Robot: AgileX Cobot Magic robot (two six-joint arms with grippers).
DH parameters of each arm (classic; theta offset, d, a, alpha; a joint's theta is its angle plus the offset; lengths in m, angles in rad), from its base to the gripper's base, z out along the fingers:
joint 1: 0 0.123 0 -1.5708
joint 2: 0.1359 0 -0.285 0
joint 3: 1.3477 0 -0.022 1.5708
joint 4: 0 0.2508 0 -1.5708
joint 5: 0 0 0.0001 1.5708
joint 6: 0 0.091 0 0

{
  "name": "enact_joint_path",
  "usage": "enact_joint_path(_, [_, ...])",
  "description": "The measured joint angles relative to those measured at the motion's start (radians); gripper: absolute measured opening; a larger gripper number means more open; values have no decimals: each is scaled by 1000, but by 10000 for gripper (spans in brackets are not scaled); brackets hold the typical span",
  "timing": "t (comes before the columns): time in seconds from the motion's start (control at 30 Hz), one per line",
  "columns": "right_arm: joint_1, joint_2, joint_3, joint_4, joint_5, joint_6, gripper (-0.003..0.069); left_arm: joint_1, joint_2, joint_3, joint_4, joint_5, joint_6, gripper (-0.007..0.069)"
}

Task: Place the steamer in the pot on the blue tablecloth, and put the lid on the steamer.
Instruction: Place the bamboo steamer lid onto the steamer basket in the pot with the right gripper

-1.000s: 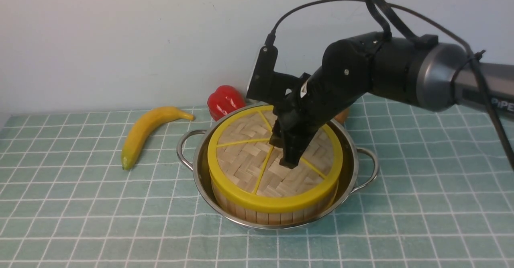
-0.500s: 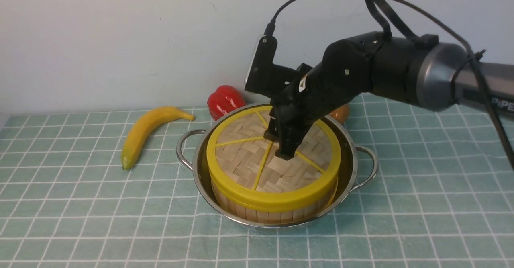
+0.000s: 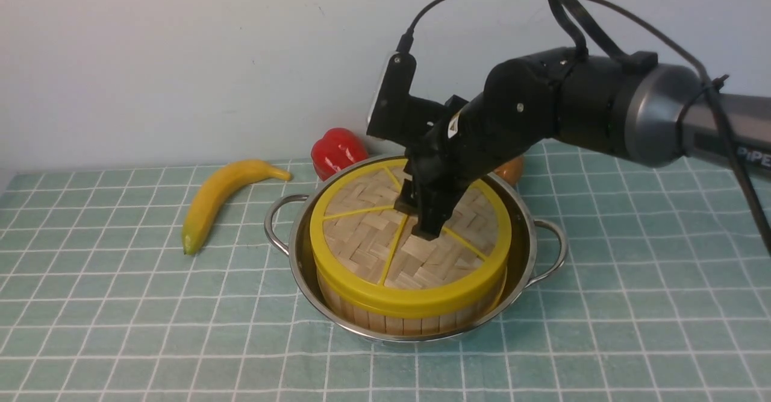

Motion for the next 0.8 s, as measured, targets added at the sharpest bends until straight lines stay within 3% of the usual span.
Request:
enact_joint_path(0.5, [0, -19, -5, -34, -28, -4, 393, 0, 0, 0, 0, 0, 0, 243])
enact_joint_path(0.63, [0, -118, -5, -61, -34, 55, 392, 0, 0, 0, 0, 0, 0, 243])
enact_joint_path(0.73, [0, -182, -5, -76, -21, 121, 349, 0, 0, 0, 0, 0, 0, 243])
enact_joint_path(0.8, [0, -234, -5, -95, -13, 175, 241, 0, 0, 0, 0, 0, 0, 243])
